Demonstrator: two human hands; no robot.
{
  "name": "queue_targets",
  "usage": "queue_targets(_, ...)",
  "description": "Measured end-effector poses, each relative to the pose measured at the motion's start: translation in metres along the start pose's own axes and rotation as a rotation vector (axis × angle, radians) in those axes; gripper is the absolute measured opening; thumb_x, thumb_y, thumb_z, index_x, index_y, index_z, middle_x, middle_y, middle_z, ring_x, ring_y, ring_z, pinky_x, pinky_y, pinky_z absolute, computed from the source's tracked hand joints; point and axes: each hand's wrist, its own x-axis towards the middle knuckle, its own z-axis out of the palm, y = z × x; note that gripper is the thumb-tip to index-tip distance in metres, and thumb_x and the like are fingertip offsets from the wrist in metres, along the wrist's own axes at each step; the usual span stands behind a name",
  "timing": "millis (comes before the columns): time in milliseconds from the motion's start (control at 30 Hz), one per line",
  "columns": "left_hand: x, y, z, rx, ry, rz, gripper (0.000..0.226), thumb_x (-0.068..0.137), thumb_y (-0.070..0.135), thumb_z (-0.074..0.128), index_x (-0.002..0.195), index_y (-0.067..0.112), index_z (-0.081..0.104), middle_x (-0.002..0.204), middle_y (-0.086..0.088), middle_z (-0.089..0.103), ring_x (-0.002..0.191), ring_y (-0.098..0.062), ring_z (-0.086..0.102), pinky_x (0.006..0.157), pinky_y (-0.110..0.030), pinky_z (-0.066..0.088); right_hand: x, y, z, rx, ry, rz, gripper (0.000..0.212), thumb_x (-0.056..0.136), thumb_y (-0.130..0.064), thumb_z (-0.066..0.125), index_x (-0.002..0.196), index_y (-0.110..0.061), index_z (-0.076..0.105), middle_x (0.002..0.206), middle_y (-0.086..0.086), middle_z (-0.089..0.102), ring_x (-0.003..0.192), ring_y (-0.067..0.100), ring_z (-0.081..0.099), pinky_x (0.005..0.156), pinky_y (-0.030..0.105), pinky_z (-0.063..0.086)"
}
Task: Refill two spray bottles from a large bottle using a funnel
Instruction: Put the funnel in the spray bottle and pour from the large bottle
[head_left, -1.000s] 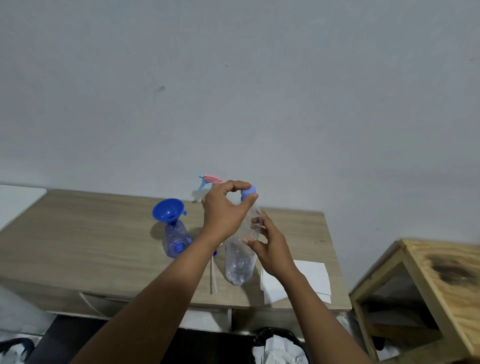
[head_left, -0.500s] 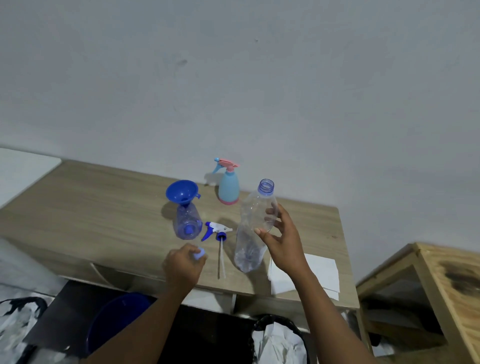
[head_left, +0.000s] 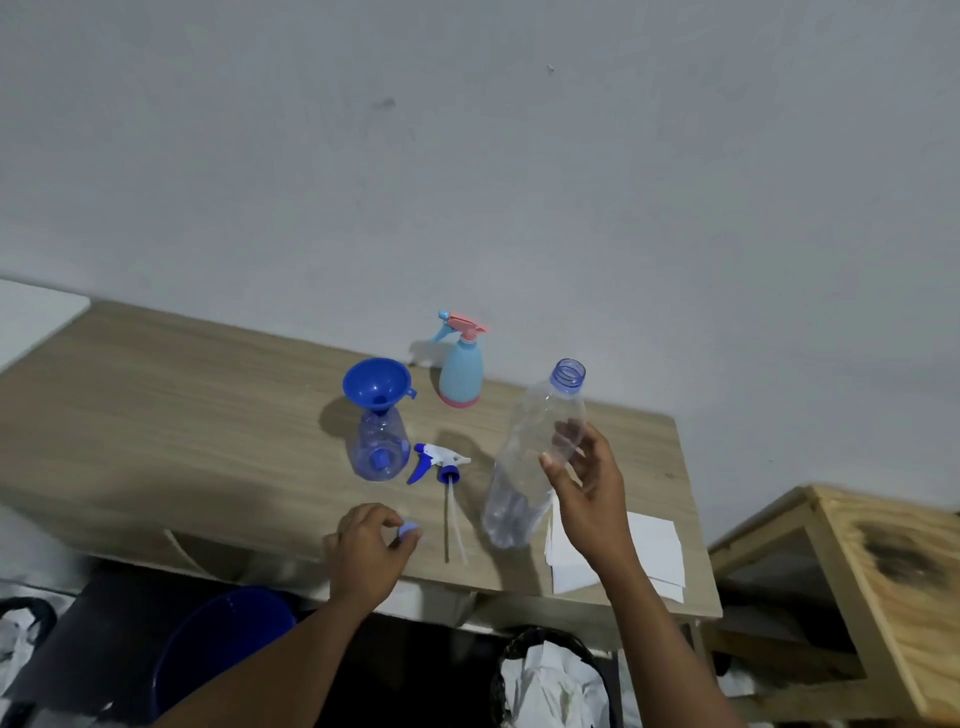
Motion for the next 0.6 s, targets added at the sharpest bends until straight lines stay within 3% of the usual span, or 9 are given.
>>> queue_targets(67,0.008,0.006,-0.021,-0.059,0.074,0.0,0.03,0.074,0.042,0.082,0.082,0.032,0.055,0.088,0.018,0.055,0.089,-0.017,0.061,0.08,-0.039,0.043,0.002,-0.009,0.009,-0.021,0.033,-0.026,0.05,0.092,-0.008,0.068,0.134,-0.026,0.049,0.132,-0.002,0.06,0.121,0.009,0.06,0.1,0.032,0.054)
queue_targets(200,0.038,0.023,-0.077,-0.208,0.172,0.045,0.048,0.074,0.032,0.086,0.107,0.013,0.056,0.105,0.001,0.059,0.098,-0.022,0.058,0.078,-0.018,0.036,0.011,-0.031,0.032,-0.175,0.072,-0.155,0.067,0.093,-0.016,0.068,0.146,-0.034,0.031,0.125,-0.006,0.059,0.119,0.009,0.058,0.096,0.028,0.051)
queue_targets(267,0.059,0.025,-0.098,-0.183,0.183,0.103,0.066,0.069,0.04,0.088,0.12,0.014,0.054,0.118,0.0,0.059,0.111,-0.021,0.055,0.09,-0.028,0.036,0.018,-0.04,0.044,-0.283,0.049,-0.221,0.06,0.093,-0.02,0.066,0.141,-0.036,0.034,0.119,-0.007,0.059,0.115,0.008,0.058,0.096,0.027,0.049)
queue_targets(333,0.082,0.023,-0.11,-0.168,0.143,0.154,0.085,0.063,0.052,0.087,0.132,0.022,0.048,0.13,0.006,0.055,0.122,-0.017,0.049,0.099,-0.034,0.031,0.02,-0.046,0.058,-0.373,0.019,-0.266,0.057,0.094,-0.02,0.066,0.141,-0.035,0.038,0.117,-0.008,0.059,0.112,0.005,0.058,0.096,0.023,0.047)
queue_targets(433,0.111,0.025,-0.122,-0.141,-0.003,0.2,0.104,0.058,0.069,0.081,0.144,0.033,0.035,0.14,0.013,0.05,0.132,-0.013,0.041,0.109,-0.041,0.027,0.021,-0.053,0.075,-0.495,-0.047,-0.298,0.057,0.094,-0.019,0.066,0.144,-0.028,0.042,0.13,-0.006,0.057,0.113,0.0,0.055,0.097,0.013,0.043)
queue_targets(600,0.132,0.033,-0.129,-0.135,-0.182,0.222,0.114,0.061,0.071,0.079,0.152,0.03,0.024,0.139,0.011,0.055,0.131,-0.017,0.048,0.102,-0.035,0.022,0.014,-0.061,0.097,-0.774,-0.162,-0.246,0.057,0.096,-0.031,0.062,0.146,-0.043,0.036,0.131,-0.006,0.055,0.117,0.01,0.055,0.095,0.026,0.044)
